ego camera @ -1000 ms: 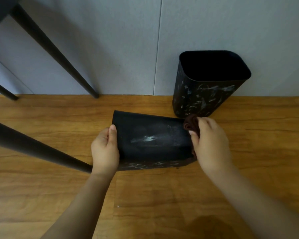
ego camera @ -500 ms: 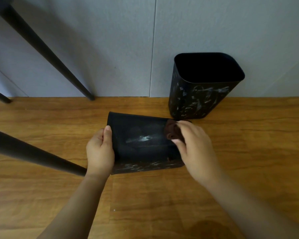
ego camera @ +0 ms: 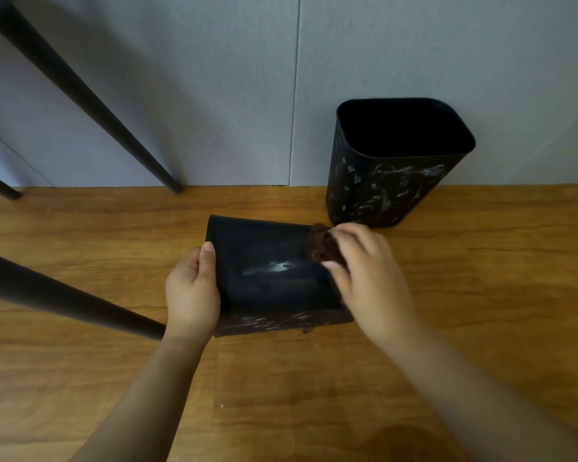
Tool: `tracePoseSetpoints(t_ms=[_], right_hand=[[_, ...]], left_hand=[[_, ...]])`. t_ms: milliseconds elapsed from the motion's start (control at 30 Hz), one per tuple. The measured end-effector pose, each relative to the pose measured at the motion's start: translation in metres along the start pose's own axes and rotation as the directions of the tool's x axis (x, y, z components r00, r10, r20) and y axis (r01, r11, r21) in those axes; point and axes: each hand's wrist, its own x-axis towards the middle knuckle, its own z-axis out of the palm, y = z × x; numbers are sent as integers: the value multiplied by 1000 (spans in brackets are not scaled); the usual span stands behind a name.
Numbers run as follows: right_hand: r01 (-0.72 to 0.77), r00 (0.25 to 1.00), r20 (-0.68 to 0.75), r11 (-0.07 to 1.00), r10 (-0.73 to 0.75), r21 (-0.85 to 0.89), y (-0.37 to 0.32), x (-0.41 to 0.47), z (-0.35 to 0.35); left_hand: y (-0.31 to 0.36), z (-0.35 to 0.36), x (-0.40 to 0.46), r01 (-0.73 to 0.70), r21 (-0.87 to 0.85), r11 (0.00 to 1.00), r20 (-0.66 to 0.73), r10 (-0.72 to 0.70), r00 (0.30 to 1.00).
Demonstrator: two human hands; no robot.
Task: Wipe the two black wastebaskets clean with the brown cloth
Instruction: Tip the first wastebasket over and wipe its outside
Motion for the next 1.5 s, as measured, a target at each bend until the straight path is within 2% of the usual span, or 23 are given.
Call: tracePoseSetpoints(t_ms=[100,167,233,367,400,533,567,633,767,833,933,1000,1100,1200,1267,1367,1400,1433,1500], right_hand=[[-202,977,-76,979,200,-13,19,6,-4],[-249,964,-93,969,248,0,18,8,-3],[-183,981,-56,982,185,34,0,6,0],[41,998,46,997,-44,70,-21,-3,3],[35,998,43,998,-37,47,-15,-2,2],[-232,970,-71,972,234,39,10,3,-2],[-248,965,-77,968,251,43,7,4,0],[-167,985,-31,985,168,53,-11,1,3],[96,993,63,994,-99,58,-33,-14,7],[61,997,42,998,-61,17,-18,-10,4],[-201,979,-19,979,202,42,6,0,-2],[-263,963,-48,963,265,57,1,3,-1],[-89,995,55,992,84,94,-33,-1,2],[115,978,158,985,-134,128,-47,-8,-1],[74,988,133,995,-83,74,-32,-5,-1],[-156,988,2,986,156,61,-14,3,0],[-186,982,-25,980,188,66,-18,4,2],[-176,984,-30,982,178,66,-27,4,4],[-69,998,14,993,68,92,-51,-2,9]], left_hand=[[0,0,0,-2,2,1000,10,2,1000],[0,0,0,-2,1,1000,10,2,1000],[0,1,0,8,-8,1000,5,-8,1000],[0,1,-1,8,-3,1000,5,-8,1000],[0,0,-1,12,-3,1000,8,-12,1000],[1,0,-1,10,-5,1000,14,-10,1000],[1,1,-1,14,-8,1000,12,-14,1000],[1,1,0,18,-17,1000,14,-18,1000],[-2,0,0,-2,1,1000,11,2,1000],[-3,-1,1,-3,10,1000,11,2,1000],[-1,0,2,2,-3,1000,28,-2,1000],[0,2,1,5,-13,1000,25,-5,1000],[0,2,1,5,-14,1000,13,-5,1000],[-2,1,0,5,-18,1000,17,-4,1000],[-2,1,0,10,-16,1000,22,-10,1000],[0,2,1,17,-39,999,32,-16,999],[0,3,1,18,-48,999,33,-17,999],[1,3,1,22,-58,998,32,-20,999],[0,2,1,35,-76,997,33,-32,999]])
